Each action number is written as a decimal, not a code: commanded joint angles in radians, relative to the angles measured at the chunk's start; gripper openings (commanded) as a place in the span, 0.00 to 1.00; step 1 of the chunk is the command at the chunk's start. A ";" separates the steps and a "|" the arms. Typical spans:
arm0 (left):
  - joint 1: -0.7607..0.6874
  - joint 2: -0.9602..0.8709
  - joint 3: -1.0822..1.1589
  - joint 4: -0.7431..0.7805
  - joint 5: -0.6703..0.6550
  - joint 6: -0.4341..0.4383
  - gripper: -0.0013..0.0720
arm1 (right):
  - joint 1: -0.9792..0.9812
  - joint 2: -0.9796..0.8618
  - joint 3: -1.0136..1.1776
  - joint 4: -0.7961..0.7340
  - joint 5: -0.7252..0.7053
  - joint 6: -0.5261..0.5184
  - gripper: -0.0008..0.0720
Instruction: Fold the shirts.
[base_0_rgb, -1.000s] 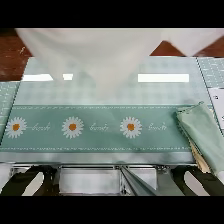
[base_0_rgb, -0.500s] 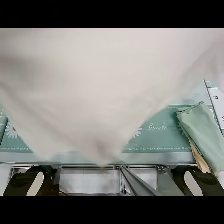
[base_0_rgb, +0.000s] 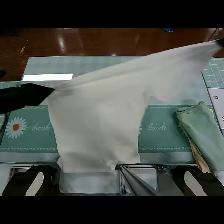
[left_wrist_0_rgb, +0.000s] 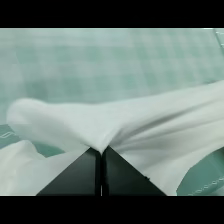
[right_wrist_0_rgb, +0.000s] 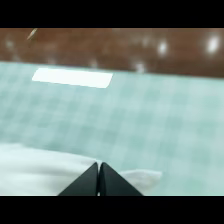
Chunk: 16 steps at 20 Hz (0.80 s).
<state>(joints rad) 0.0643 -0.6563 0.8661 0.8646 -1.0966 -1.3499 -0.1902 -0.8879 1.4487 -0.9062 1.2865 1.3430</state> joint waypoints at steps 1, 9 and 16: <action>-0.037 -0.176 -0.071 -0.004 0.159 0.032 0.04 | 0.001 -0.226 -0.057 0.183 -0.042 -0.055 0.04; -0.050 -0.567 -0.069 -0.008 0.302 0.030 0.35 | 0.001 -0.605 -0.057 0.210 -0.122 -0.055 0.32; 0.148 -0.591 0.140 0.233 0.043 -0.030 0.71 | -0.163 -0.549 -0.042 0.035 0.133 -0.081 0.57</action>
<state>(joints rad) 0.1192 -1.2339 0.9192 0.9733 -0.9268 -1.3396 -0.2768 -1.4666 1.4071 -0.7429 1.2793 1.2751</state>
